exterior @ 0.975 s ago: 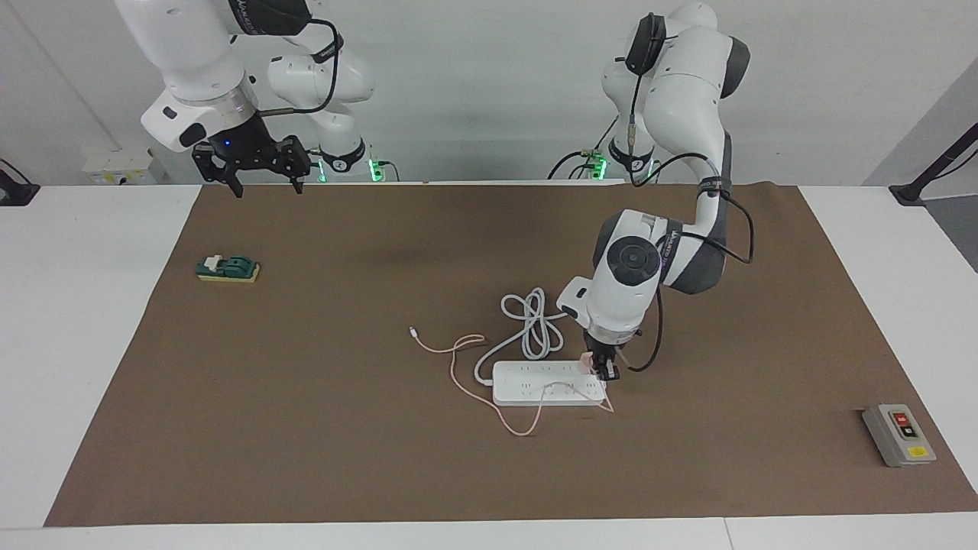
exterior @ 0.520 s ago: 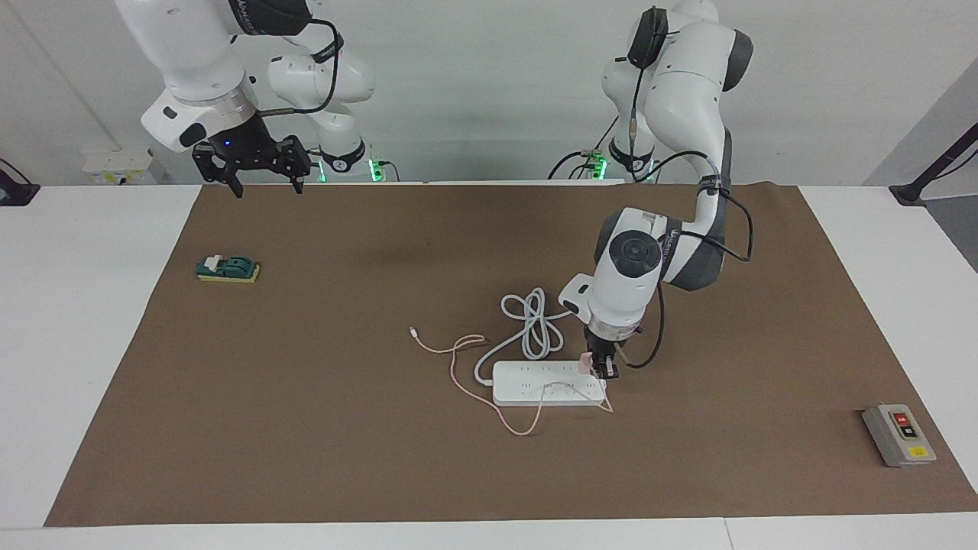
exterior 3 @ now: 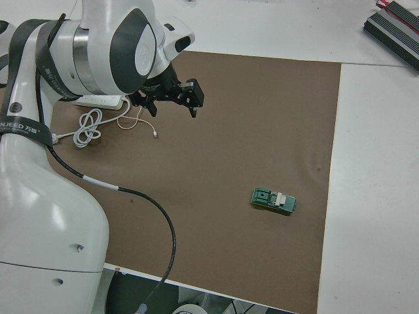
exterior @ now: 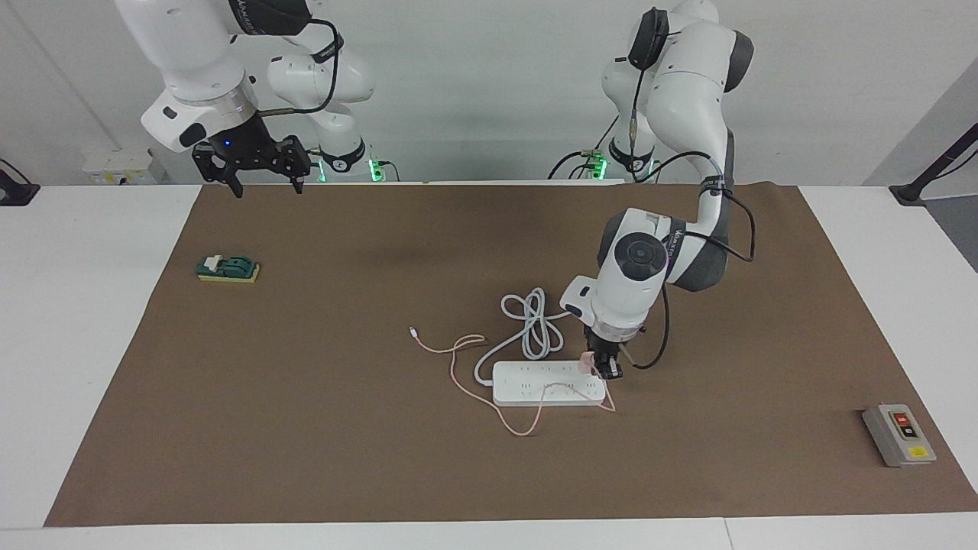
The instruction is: Plug charger into power strip
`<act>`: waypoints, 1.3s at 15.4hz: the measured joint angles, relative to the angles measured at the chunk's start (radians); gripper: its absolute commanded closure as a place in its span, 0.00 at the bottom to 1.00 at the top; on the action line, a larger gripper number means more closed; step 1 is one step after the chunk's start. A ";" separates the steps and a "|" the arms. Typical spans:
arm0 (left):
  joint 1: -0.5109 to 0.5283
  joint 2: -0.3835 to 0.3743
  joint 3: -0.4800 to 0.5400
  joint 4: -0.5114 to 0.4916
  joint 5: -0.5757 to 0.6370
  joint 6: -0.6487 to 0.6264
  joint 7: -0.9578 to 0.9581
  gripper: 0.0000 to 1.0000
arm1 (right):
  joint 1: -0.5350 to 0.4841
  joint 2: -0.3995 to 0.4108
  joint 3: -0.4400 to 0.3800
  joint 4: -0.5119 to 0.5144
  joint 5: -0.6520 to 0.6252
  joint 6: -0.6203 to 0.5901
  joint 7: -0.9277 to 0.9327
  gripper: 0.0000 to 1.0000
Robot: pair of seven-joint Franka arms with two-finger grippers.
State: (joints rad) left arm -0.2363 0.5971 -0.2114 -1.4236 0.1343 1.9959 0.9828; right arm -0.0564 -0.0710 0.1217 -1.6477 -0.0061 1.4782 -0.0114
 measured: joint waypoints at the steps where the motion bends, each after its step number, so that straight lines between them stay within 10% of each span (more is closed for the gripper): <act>1: 0.009 -0.013 0.000 0.029 -0.003 -0.028 -0.004 0.00 | 0.000 0.000 0.000 0.000 0.000 0.000 0.000 0.00; 7: 0.068 -0.223 0.005 0.039 -0.032 -0.122 -0.030 0.00 | 0.000 0.000 0.000 0.000 0.000 0.000 0.000 0.00; 20: 0.363 -0.470 0.039 0.024 -0.206 -0.555 -0.759 0.00 | 0.000 0.000 0.000 0.000 0.000 0.000 0.000 0.00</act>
State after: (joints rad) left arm 0.1272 0.1267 -0.1721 -1.3997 -0.0718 1.4406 0.2241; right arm -0.0564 -0.0710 0.1217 -1.6478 -0.0061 1.4782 -0.0114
